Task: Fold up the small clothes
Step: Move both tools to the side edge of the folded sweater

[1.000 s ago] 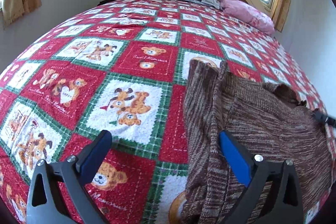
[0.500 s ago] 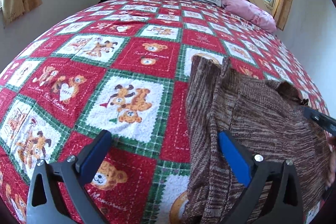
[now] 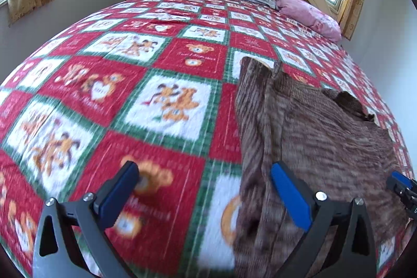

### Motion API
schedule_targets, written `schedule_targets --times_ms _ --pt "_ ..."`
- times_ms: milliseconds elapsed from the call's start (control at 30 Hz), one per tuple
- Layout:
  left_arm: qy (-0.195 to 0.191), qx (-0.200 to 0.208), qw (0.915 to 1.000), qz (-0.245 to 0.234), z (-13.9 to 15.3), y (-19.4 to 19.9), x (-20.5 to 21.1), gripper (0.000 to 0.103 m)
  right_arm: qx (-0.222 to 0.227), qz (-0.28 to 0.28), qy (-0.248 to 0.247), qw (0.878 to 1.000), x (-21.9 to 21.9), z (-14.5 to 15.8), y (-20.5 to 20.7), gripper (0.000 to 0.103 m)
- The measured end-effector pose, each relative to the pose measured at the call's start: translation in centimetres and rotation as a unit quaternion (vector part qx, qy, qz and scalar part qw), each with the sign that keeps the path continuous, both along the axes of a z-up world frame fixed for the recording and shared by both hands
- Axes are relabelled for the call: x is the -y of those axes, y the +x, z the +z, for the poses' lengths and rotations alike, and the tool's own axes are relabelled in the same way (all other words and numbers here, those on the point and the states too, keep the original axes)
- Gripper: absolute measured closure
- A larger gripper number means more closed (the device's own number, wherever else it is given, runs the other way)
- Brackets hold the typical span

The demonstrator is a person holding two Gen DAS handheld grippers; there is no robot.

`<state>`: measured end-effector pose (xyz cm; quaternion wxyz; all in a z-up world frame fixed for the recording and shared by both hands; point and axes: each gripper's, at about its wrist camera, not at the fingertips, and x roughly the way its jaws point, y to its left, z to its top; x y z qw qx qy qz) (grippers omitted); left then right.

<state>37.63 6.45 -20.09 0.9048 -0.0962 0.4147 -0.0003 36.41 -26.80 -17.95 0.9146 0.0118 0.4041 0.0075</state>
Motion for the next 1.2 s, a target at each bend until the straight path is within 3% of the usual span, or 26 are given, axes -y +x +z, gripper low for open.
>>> schedule_targets --times_ms 133,233,433,700,833,1200 --pt "-0.002 0.003 1.0 -0.002 0.0 -1.2 0.0 0.0 0.003 -0.003 -0.026 1.0 0.5 -0.8 -2.9 0.045" --pt "0.015 -0.003 0.9999 -0.003 -0.1 -1.0 0.5 0.0 -0.01 -0.006 -0.04 0.999 1.0 -2.2 -3.2 0.045" --pt "0.027 -0.007 0.9996 -0.004 -0.2 -0.8 0.8 0.0 -0.014 -0.017 -0.08 0.997 -0.2 -2.2 -3.7 0.042" --pt "0.023 -0.012 0.9996 -0.012 -0.4 -2.4 0.5 0.0 0.01 -0.03 -0.041 0.999 0.4 -1.5 -5.8 0.039" --pt "0.035 -0.015 0.9991 -0.02 -0.4 -3.2 0.9 0.0 -0.009 -0.046 -0.029 0.998 1.2 -2.6 -5.5 0.035" --pt "0.058 -0.034 0.9969 -0.041 -0.3 -3.2 1.3 0.0 0.0 -0.012 -0.081 0.997 -2.2 -1.6 -7.2 0.034"
